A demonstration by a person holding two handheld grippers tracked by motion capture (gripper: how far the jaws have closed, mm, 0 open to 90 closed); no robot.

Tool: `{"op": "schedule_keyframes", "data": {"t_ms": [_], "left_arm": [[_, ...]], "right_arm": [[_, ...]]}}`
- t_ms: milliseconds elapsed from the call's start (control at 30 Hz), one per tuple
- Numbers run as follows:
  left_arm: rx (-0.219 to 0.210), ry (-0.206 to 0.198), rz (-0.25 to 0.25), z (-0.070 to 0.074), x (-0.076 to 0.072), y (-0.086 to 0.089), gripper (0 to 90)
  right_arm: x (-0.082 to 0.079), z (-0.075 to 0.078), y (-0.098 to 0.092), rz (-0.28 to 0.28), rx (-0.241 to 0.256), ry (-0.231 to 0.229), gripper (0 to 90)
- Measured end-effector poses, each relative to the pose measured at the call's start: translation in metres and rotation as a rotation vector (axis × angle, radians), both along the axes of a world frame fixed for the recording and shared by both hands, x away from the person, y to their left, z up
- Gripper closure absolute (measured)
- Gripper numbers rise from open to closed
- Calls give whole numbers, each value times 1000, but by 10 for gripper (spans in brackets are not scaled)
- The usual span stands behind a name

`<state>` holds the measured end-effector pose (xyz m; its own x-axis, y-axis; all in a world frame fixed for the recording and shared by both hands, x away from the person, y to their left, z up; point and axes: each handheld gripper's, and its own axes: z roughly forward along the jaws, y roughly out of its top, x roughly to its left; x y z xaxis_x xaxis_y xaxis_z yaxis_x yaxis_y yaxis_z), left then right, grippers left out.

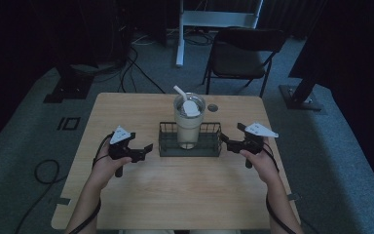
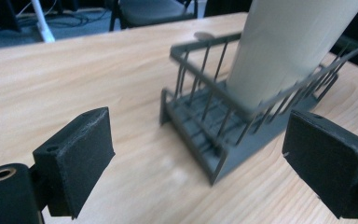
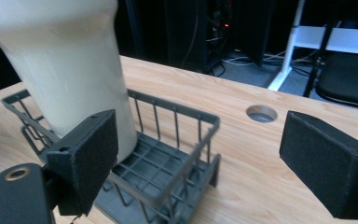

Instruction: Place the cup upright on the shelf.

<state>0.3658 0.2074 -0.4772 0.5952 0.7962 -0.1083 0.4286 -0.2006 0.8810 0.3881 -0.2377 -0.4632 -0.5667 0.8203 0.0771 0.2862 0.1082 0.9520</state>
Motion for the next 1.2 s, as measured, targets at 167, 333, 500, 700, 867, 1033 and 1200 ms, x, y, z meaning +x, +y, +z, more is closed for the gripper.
{"op": "schedule_keyframes", "data": {"t_ms": [167, 333, 500, 700, 867, 1033, 1200], "left_arm": [[5, 15, 23, -8, -8, 12, 90], [23, 26, 50, -15, -13, 19, 90], [36, 41, 63, -22, -18, 25, 90], [62, 57, 115, -30, -27, 36, 90], [56, 91, 177, -39, -34, 45, 90], [77, 123, 215, -47, -42, 56, 90], [121, 137, 224, -55, -51, 64, 90]], "right_arm": [[-5, -8, -7, -38, 0, 14, 115], [-11, -16, -16, -71, 8, 29, 115], [-18, -23, -21, -105, 3, 46, 115], [-27, -31, -28, -159, -8, 78, 115], [-35, -40, -33, -183, -25, 106, 115], [-43, -49, -37, -199, -30, 132, 114], [-50, -61, -40, -216, -60, 153, 114]]}}
